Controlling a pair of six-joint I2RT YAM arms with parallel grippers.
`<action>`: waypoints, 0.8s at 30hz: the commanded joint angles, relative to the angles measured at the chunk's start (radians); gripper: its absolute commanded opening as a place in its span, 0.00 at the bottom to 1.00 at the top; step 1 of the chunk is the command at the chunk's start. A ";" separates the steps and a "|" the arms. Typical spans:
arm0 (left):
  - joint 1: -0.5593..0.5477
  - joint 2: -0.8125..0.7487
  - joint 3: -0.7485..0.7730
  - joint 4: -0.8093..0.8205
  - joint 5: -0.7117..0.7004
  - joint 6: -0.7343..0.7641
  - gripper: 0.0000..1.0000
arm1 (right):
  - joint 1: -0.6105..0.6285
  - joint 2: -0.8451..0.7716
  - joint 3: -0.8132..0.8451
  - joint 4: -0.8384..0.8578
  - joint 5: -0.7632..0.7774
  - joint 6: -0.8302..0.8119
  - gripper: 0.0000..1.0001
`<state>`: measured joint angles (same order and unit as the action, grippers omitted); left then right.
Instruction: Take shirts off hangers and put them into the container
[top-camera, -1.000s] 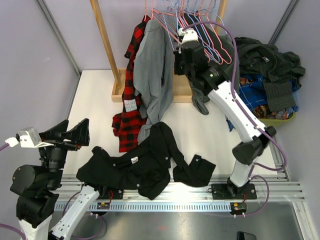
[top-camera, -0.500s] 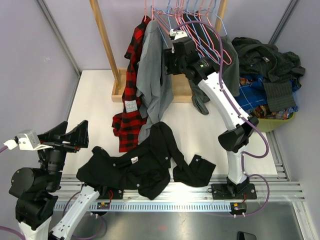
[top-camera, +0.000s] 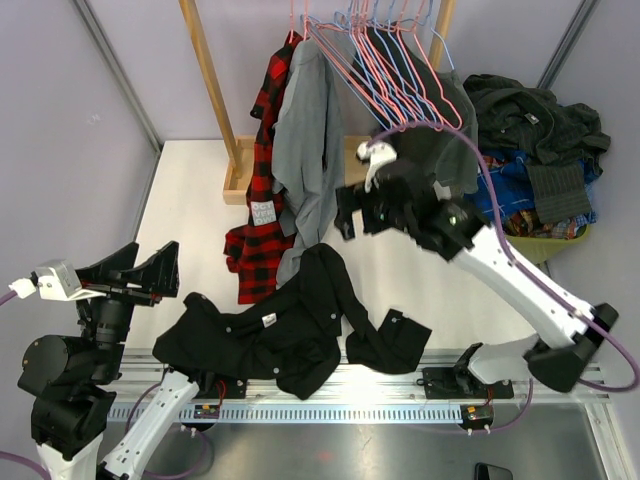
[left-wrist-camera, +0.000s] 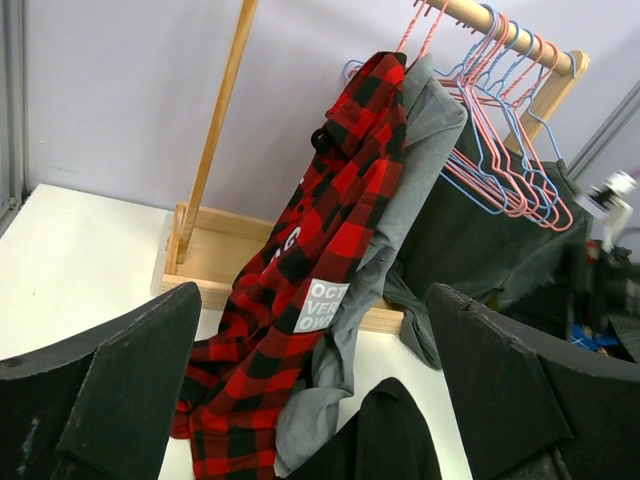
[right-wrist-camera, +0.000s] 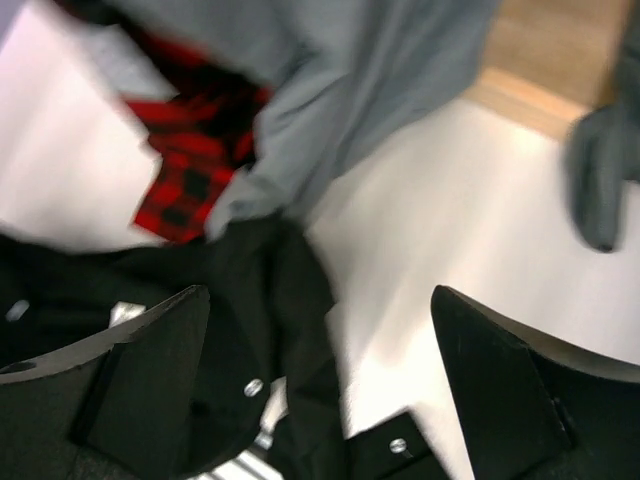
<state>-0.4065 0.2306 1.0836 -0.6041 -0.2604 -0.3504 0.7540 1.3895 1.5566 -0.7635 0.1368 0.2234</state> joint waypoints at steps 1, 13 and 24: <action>-0.002 0.012 0.006 0.023 0.036 -0.022 0.99 | 0.145 -0.108 -0.153 0.107 -0.006 0.062 0.99; -0.002 -0.004 -0.005 0.007 0.055 -0.064 0.99 | 0.435 0.146 -0.452 0.409 0.004 0.341 0.99; 0.000 -0.016 0.013 -0.033 0.036 -0.045 0.99 | 0.538 0.567 -0.152 0.455 -0.091 0.350 1.00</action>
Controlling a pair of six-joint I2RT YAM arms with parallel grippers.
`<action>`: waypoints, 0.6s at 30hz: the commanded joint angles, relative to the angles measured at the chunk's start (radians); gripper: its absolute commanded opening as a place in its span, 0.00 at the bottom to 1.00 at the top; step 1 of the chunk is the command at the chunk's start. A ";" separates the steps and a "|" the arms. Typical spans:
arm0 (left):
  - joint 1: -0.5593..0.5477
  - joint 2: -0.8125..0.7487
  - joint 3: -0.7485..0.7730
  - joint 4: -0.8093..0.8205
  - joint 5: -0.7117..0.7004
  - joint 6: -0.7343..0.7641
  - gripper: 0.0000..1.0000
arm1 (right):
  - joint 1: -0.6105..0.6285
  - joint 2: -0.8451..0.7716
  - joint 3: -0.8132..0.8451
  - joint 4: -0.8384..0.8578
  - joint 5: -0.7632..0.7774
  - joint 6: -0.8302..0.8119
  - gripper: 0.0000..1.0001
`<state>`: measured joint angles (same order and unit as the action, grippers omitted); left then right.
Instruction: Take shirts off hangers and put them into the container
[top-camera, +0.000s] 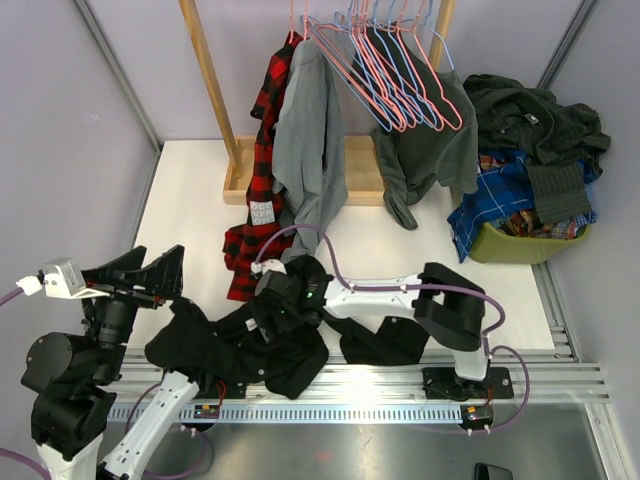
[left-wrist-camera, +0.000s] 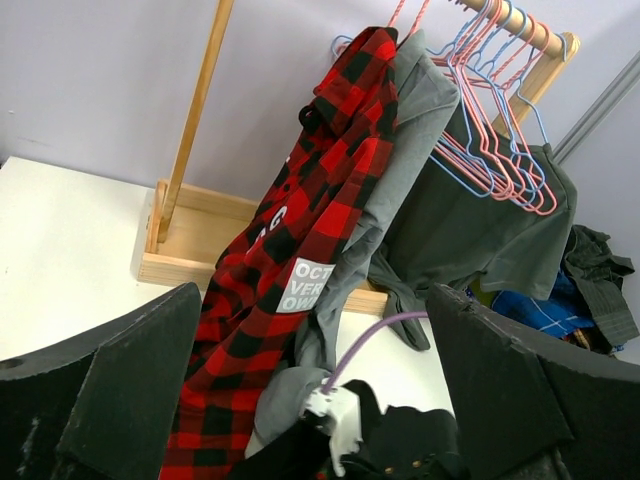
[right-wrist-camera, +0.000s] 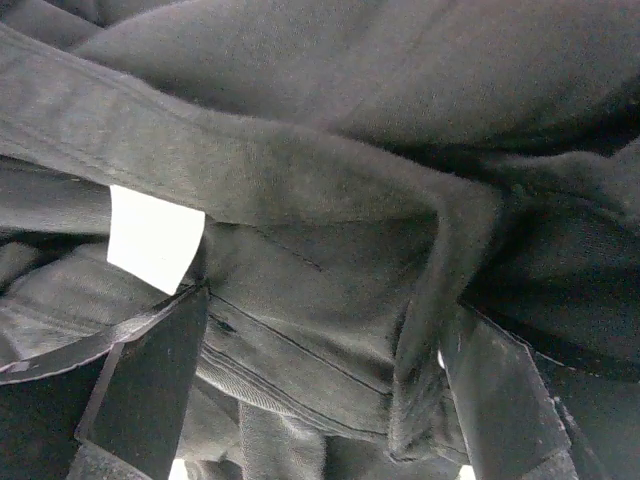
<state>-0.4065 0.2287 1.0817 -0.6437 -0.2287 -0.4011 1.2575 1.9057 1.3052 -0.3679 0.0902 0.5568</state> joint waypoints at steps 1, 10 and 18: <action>0.000 -0.015 0.012 0.007 0.002 0.007 0.99 | 0.039 0.078 0.118 0.008 -0.038 0.017 0.99; 0.000 -0.034 -0.012 0.010 0.005 0.011 0.99 | 0.048 0.280 0.143 -0.334 0.262 0.127 0.91; 0.000 -0.037 -0.043 0.054 0.023 -0.001 0.99 | 0.011 0.208 -0.052 -0.339 0.316 0.230 0.17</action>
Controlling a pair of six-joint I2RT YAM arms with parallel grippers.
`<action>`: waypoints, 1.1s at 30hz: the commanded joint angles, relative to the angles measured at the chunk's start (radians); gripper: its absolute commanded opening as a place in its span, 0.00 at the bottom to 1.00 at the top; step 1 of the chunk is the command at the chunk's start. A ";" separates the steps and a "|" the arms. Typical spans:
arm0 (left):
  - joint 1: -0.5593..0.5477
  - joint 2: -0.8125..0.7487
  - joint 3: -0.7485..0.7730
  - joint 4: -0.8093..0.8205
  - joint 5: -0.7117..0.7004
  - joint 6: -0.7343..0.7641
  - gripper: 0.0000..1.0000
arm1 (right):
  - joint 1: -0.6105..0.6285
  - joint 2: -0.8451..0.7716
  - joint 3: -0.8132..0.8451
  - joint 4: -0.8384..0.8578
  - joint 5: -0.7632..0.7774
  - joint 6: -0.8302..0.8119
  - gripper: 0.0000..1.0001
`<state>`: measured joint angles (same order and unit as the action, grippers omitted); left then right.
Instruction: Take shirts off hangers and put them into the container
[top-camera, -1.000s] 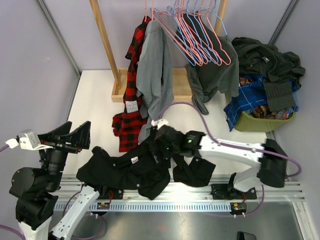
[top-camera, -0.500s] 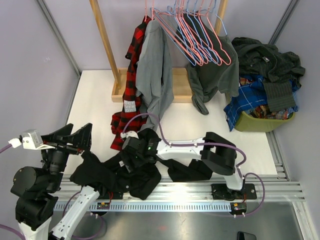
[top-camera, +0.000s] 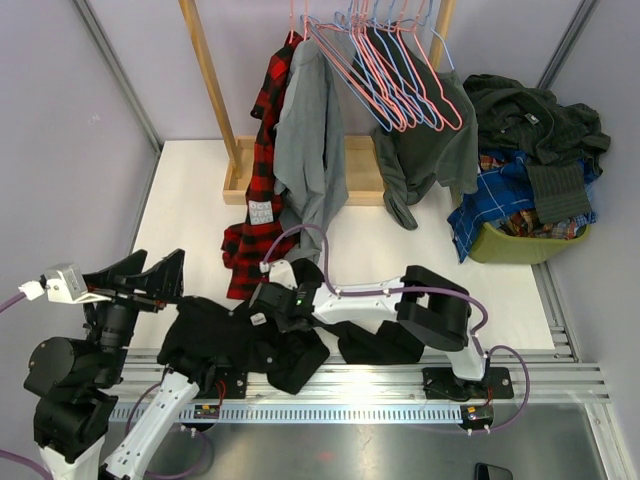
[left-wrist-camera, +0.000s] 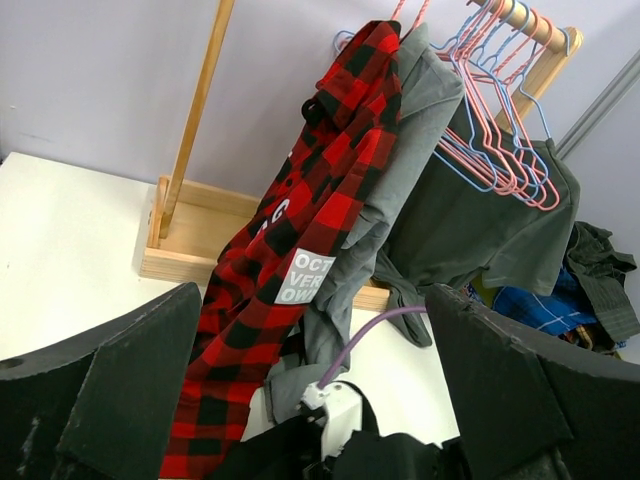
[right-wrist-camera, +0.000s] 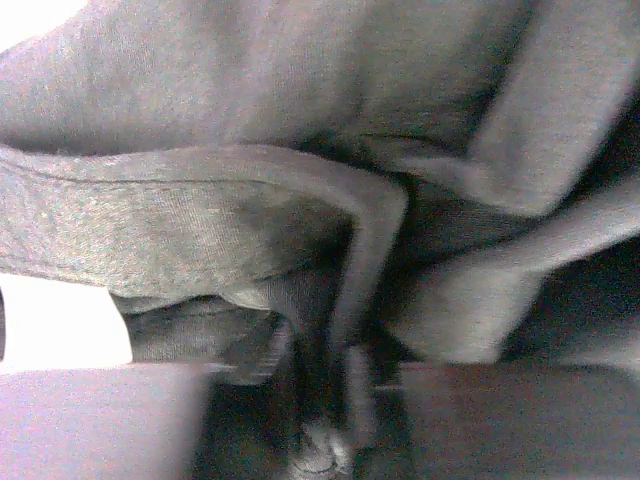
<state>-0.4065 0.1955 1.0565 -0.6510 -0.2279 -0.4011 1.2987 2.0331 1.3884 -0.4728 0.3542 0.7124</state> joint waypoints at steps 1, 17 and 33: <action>-0.002 0.005 -0.021 0.070 0.031 -0.004 0.99 | -0.035 0.072 -0.172 -0.236 0.057 0.106 0.10; 0.000 0.070 -0.033 0.094 0.122 -0.054 0.99 | -0.145 -0.876 -0.543 -0.401 0.326 0.519 0.00; -0.002 0.110 -0.001 0.077 0.176 -0.068 0.99 | -0.991 -1.067 -0.223 -0.129 0.359 -0.132 0.00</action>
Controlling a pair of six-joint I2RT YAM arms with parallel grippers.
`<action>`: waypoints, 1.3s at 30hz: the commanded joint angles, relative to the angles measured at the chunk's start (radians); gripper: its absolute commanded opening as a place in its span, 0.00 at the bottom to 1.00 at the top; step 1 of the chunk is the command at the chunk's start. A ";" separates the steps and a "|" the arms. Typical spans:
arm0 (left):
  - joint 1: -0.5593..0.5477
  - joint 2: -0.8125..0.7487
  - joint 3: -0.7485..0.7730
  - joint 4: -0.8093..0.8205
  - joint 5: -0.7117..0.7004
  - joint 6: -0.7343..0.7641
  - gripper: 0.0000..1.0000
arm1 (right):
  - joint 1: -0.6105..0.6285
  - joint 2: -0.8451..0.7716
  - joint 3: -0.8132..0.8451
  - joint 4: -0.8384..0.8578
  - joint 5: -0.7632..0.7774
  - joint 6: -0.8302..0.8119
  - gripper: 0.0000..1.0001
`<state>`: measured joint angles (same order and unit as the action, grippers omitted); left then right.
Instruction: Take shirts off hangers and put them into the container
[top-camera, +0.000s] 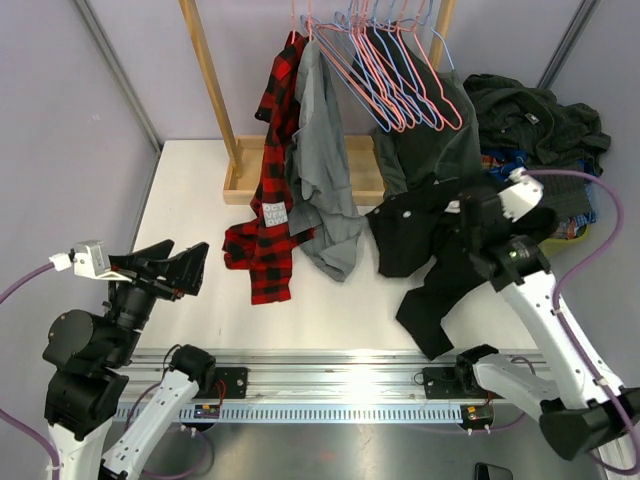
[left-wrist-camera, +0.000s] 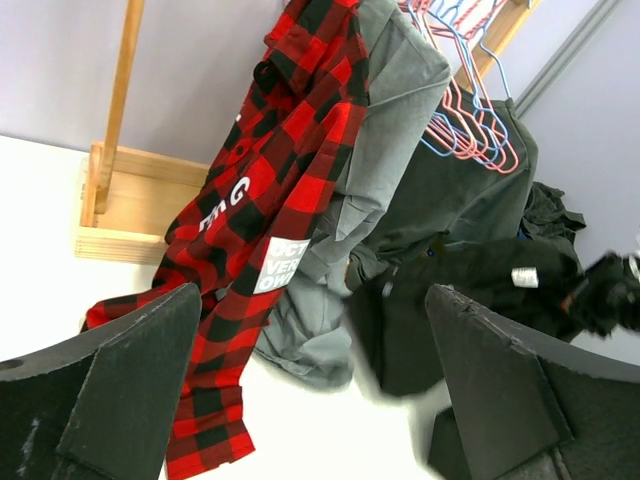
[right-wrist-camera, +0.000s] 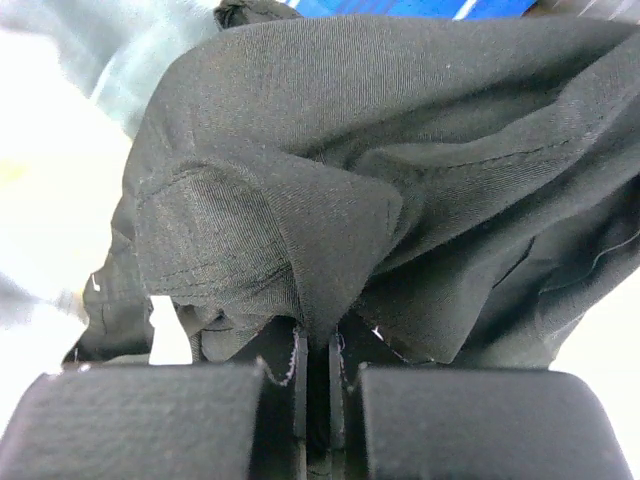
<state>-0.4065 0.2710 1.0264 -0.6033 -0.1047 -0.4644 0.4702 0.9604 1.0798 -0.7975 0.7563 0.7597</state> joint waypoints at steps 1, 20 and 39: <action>0.000 0.039 0.032 0.028 0.056 -0.006 0.99 | -0.221 0.042 0.113 0.217 -0.110 -0.197 0.00; -0.002 0.068 0.034 0.060 0.040 0.016 0.99 | -0.682 0.743 1.299 0.440 -0.377 -0.404 0.00; -0.002 0.089 0.023 0.033 -0.046 0.030 0.99 | -0.683 1.011 1.584 0.997 -0.453 -0.523 0.00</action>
<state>-0.4065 0.3424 1.0340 -0.5926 -0.1192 -0.4458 -0.2089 1.9667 2.7121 0.1295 0.2974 0.2672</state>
